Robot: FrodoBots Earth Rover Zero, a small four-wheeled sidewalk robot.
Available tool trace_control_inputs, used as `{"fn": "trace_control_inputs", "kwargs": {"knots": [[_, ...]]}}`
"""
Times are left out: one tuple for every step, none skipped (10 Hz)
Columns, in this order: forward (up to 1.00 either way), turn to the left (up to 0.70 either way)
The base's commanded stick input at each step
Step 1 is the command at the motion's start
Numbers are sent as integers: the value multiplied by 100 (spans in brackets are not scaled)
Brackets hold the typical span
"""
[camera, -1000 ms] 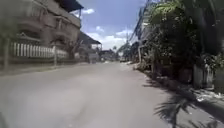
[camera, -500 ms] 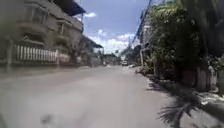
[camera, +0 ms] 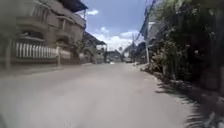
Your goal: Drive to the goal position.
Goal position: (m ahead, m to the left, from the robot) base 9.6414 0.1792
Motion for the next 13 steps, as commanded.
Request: {"fn": "trace_control_inputs", "kwargs": {"knots": [[85,0],[85,0],[85,0],[85,0],[85,0],[85,0],[85,0],[85,0],[85,0],[85,-3],[85,-34],[85,-34],[85,-34]]}}
